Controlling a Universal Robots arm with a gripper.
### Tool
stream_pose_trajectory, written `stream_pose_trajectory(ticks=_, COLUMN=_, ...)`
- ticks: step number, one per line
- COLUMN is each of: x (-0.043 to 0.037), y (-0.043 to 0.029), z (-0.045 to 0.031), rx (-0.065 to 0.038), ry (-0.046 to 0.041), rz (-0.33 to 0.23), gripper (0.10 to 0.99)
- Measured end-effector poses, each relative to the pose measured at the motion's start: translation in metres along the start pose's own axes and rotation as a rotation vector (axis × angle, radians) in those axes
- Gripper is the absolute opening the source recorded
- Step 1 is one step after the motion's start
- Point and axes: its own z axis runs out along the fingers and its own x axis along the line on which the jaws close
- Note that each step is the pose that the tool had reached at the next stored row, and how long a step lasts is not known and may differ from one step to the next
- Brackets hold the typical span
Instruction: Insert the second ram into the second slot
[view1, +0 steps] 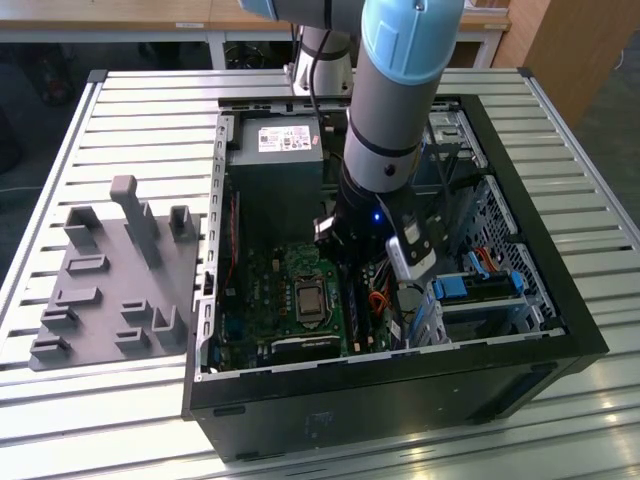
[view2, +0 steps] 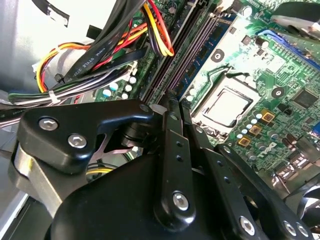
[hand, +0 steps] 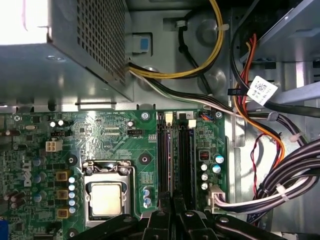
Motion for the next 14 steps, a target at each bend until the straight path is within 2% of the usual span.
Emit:
stream_pose_trajectory(ticks=3, x=-0.0001, y=0.0000, z=0.0021, rx=0.000, ry=0.0000, rz=0.000, gripper=0.137)
stream_pose_trajectory(ticks=14, x=-0.0006, y=0.0003, z=0.0025, rx=0.000, ry=0.0008, rz=-0.006, gripper=0.137)
